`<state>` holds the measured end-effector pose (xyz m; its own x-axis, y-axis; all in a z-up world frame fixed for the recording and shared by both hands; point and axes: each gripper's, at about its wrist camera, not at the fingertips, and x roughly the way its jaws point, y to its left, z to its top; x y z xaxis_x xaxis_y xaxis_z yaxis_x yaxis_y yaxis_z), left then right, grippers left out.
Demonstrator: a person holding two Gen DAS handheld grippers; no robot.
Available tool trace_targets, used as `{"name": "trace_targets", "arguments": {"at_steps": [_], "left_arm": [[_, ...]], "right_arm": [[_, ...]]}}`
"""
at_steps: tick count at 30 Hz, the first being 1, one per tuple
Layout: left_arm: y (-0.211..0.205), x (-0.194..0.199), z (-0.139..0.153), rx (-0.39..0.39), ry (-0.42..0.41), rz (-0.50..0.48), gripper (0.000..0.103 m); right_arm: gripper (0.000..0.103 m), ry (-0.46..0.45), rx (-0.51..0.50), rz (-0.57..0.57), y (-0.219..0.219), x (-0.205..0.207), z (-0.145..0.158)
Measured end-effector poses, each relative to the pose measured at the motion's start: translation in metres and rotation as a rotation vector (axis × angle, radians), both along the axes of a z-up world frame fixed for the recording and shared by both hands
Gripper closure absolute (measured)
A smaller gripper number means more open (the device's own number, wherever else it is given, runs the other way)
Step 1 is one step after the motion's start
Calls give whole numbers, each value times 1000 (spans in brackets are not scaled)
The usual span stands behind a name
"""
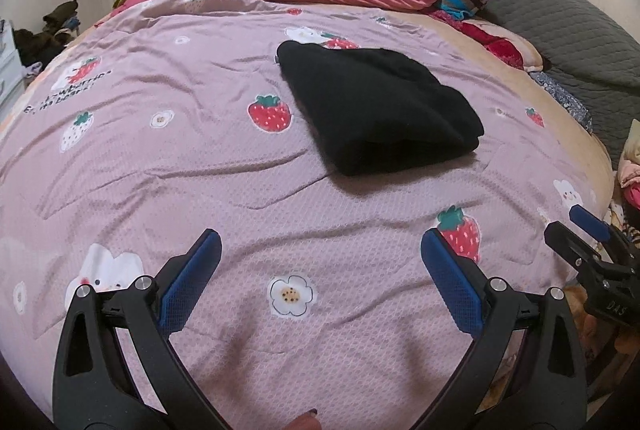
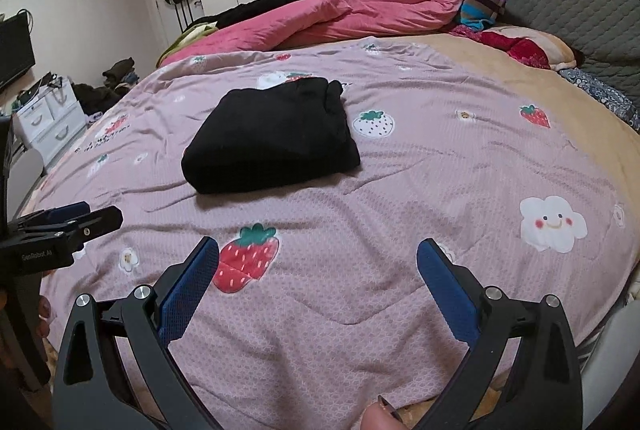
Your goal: Fold small clothes
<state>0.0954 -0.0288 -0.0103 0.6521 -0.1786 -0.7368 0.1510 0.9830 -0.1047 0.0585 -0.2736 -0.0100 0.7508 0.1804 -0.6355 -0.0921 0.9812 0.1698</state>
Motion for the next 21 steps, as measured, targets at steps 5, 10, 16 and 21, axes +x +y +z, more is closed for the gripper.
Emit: {"name": "trace_targets", "arguments": {"at_steps": [5, 10, 16, 21], "left_arm": [[-2, -2, 0, 19, -7, 3, 9], [-3, 0, -1, 31, 2, 13, 9], [0, 1, -3, 26, 11, 16, 9], [4, 0, -2, 22, 7, 28, 9]], "right_arm": [[4, 8, 4, -4, -3, 1, -1], [4, 8, 5, -7, -3, 1, -1], [4, 13, -11, 1, -1, 2, -1], [4, 11, -33, 9, 4, 2, -1]]}}
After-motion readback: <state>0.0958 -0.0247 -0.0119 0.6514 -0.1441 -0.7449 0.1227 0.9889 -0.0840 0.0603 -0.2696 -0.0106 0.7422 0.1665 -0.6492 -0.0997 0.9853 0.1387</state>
